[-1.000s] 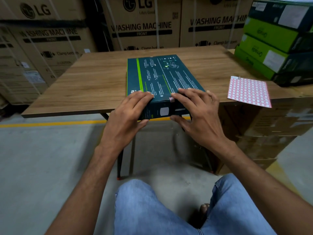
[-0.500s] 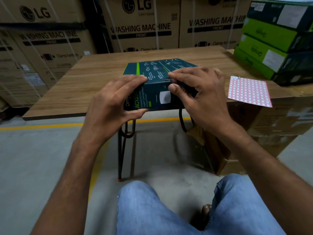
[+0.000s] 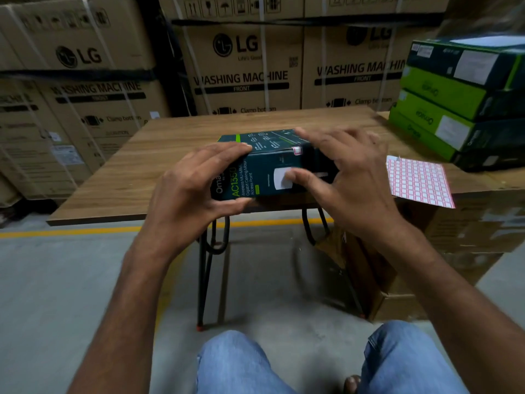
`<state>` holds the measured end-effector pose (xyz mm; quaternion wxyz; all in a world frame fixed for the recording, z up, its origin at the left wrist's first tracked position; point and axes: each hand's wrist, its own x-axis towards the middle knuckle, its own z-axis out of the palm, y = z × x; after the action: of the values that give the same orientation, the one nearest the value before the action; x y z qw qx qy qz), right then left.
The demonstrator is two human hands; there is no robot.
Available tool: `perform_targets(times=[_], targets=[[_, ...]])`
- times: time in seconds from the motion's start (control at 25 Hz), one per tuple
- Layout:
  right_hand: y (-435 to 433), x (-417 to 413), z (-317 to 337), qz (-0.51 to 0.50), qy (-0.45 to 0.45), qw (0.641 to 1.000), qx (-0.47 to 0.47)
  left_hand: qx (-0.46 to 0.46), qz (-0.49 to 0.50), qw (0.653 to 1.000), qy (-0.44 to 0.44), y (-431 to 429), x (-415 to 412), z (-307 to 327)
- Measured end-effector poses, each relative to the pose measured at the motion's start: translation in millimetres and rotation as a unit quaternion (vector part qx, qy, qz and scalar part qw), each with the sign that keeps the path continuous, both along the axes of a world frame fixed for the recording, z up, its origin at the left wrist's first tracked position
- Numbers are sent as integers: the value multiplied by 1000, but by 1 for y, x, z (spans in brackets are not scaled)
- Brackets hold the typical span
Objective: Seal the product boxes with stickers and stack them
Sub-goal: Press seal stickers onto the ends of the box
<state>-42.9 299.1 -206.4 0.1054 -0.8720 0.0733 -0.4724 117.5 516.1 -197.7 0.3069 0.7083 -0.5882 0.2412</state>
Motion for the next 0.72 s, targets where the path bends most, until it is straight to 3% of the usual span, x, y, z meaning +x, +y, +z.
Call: perform_targets(times=[0.24, 0.44, 0.56, 0.72], targets=[[-18, -12, 3, -16, 112, 992, -53, -22, -11, 999, 33, 8, 9, 9], [-26, -3, 15, -25, 40, 996, -79, -101, -21, 994, 39, 6, 8, 16], [-30, 1, 42, -20, 23, 997, -75, -199, -18, 973, 114, -2, 10, 23], [-30, 10, 78, -29, 20, 992, -122, -259, -39, 946, 190, -16, 18, 38]])
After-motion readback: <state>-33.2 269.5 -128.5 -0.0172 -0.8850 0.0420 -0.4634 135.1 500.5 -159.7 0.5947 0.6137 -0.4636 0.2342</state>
